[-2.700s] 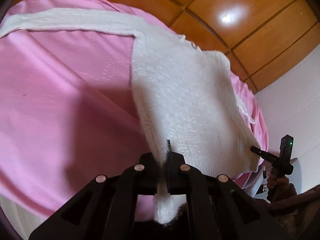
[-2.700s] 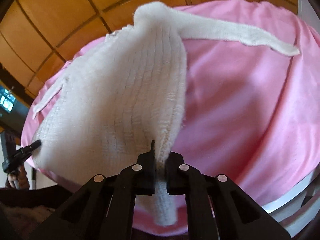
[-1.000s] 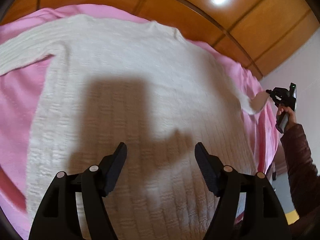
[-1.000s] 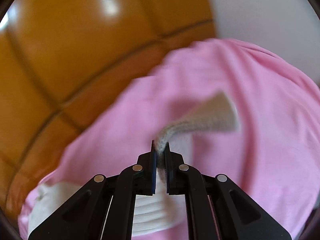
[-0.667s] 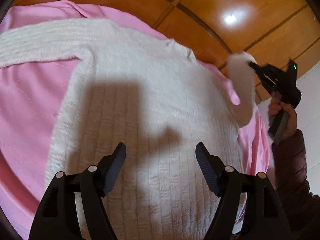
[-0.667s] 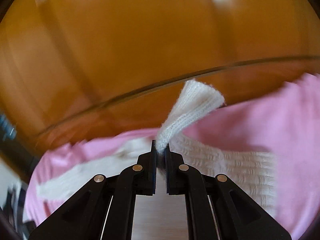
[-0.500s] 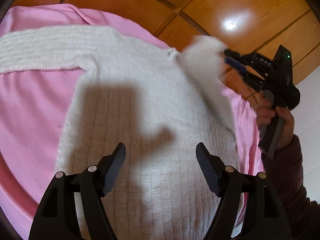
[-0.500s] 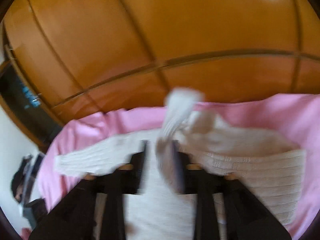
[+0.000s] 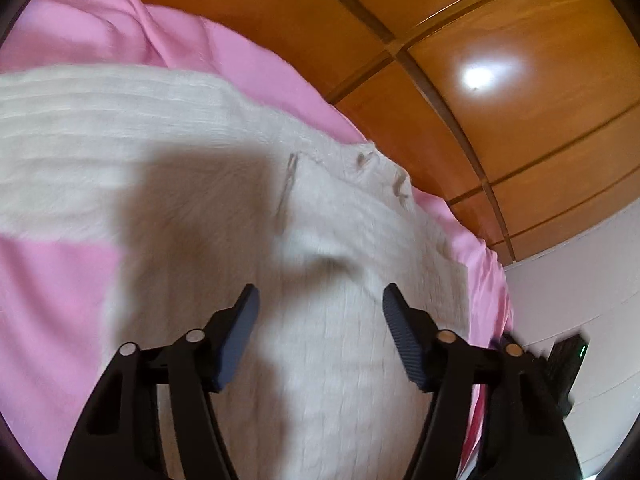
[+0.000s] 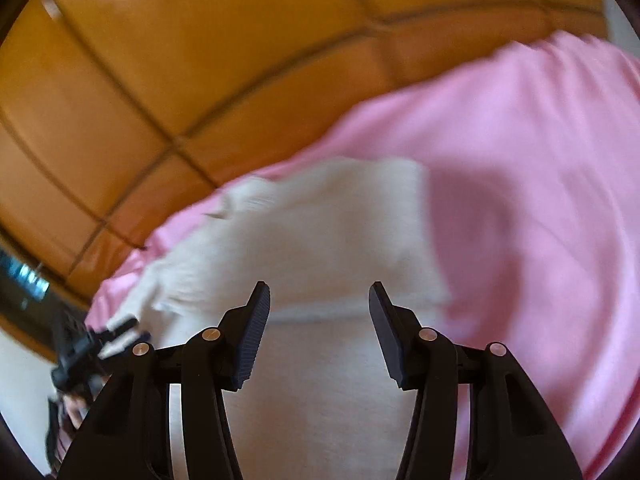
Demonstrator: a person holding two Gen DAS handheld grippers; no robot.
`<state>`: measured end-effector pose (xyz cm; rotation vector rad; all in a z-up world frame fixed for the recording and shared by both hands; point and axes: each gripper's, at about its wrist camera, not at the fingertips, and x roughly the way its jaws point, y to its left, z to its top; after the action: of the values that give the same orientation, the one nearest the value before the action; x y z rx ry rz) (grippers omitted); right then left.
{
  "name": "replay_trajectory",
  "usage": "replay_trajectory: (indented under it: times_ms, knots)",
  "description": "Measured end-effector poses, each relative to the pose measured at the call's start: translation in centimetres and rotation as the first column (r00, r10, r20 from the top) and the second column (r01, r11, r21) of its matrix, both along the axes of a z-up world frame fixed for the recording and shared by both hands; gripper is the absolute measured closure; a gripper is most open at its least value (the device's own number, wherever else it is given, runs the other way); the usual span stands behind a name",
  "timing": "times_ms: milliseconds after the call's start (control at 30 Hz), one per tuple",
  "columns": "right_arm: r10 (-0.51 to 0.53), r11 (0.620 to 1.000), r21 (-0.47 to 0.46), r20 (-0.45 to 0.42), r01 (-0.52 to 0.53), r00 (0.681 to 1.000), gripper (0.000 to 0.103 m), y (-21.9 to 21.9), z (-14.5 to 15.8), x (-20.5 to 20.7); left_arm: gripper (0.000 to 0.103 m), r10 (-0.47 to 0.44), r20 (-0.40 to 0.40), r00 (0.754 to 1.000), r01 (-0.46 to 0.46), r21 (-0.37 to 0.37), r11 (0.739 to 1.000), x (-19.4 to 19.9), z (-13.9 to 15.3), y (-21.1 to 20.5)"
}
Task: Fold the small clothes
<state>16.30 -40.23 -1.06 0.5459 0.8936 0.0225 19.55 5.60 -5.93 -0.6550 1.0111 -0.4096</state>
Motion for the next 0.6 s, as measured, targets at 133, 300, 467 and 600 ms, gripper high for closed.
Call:
replay_trajectory:
  times_ms: [133, 300, 467, 600]
  knots:
    - [-0.049, 0.999, 0.002, -0.013, 0.049, 0.999, 0.052, -1.7, -1.0, 0.0, 0.101, -0.034, -0.021, 0.999, 0.034, 0.017, 0.999, 3.0, -0.6, -2.2]
    - [-0.002, 0.999, -0.047, 0.019, 0.003, 1.000, 0.052, 1.3, -1.0, 4.4, 0.100, -0.008, 0.092, 0.996, 0.003, 0.063, 0.998, 3.2, 2.0, -2.8]
    - [0.032, 0.989, -0.139, -0.099, -0.046, 0.995, 0.050, 5.0, -5.7, 8.6, 0.093, 0.044, 0.050, 0.998, -0.054, 0.219, 0.974, 4.3, 0.6, -2.0]
    - [0.033, 0.948, -0.316, -0.023, -0.038, 0.999, 0.038, 7.8, -7.1, 8.0, 0.069, 0.061, 0.038, 0.997, -0.068, 0.229, 0.971, 3.6, -0.8, -1.1]
